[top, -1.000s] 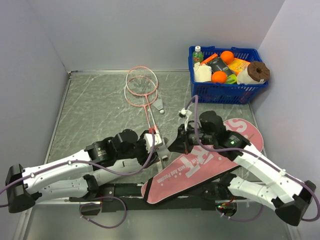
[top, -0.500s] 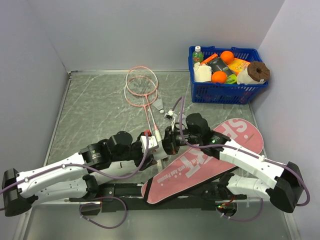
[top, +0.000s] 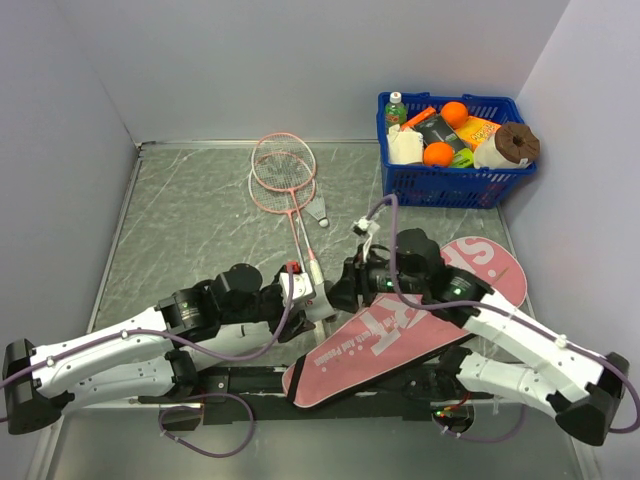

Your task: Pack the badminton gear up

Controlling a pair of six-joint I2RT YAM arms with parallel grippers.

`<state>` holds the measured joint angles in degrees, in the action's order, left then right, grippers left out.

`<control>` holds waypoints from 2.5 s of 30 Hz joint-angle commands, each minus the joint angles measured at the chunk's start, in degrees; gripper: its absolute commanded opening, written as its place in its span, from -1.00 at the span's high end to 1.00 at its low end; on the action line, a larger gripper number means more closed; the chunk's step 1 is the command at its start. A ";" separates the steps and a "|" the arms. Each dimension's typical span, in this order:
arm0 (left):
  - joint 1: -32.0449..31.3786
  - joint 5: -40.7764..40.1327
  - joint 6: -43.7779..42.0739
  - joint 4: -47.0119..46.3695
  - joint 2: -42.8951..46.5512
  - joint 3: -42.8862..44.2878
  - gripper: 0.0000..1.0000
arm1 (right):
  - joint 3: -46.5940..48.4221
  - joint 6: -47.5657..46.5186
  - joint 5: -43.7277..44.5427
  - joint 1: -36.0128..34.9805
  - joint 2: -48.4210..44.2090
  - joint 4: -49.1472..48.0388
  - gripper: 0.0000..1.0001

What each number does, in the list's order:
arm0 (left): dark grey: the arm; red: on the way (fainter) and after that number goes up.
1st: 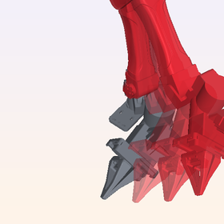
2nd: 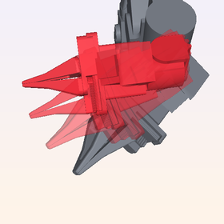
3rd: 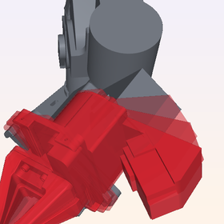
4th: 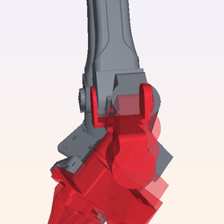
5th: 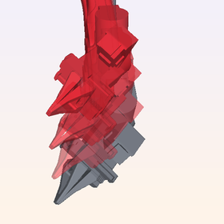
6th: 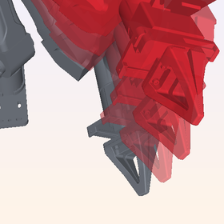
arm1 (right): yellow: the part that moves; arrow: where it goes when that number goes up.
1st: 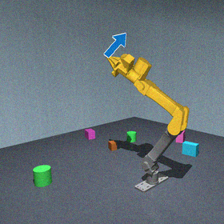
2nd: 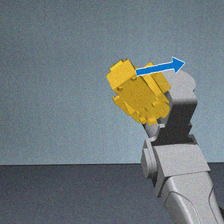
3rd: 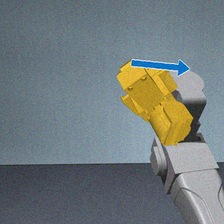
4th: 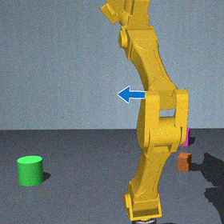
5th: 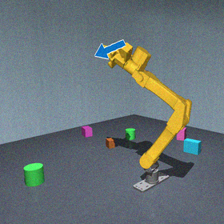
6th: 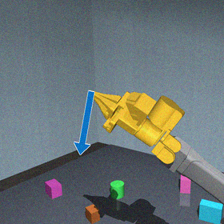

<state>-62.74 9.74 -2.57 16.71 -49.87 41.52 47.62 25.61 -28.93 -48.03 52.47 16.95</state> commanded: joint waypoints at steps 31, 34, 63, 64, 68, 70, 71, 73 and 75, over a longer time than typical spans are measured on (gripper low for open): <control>-0.28 -5.70 4.50 -1.77 3.81 2.17 0.98 | -5.60 35.65 46.77 13.39 21.26 -6.83 -0.47; -0.28 -5.26 4.50 -2.03 4.60 1.99 0.98 | -6.83 36.88 47.38 15.06 24.52 -12.54 -0.45; -0.28 -5.34 3.89 -1.24 3.90 1.64 0.98 | -8.24 35.13 47.29 20.79 42.10 -40.24 0.20; -0.28 -5.26 3.80 -1.24 3.73 1.64 0.98 | -8.15 34.52 47.47 20.78 42.02 -40.33 0.21; -0.28 -5.34 3.89 -1.15 3.37 1.64 0.98 | -7.89 32.67 47.30 20.87 41.05 -41.29 0.18; -0.28 -5.25 3.80 -1.07 3.11 1.72 0.98 | -7.89 31.36 45.28 20.87 40.52 -42.00 0.14; -0.28 -5.25 3.80 -1.15 3.02 1.81 0.98 | -7.71 31.09 44.67 20.79 39.91 -42.00 0.13; -0.28 -5.34 3.80 -1.15 2.93 1.90 0.98 | -7.71 30.30 43.26 20.78 39.03 -41.56 0.08; -0.28 -5.34 3.80 -1.07 2.76 1.90 0.98 | -7.89 29.68 42.73 20.87 37.36 -40.95 0.01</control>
<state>-62.72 4.64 -0.62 15.77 -46.98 41.52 38.59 57.60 15.33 -27.59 94.30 -21.85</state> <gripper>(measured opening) 0.711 0.465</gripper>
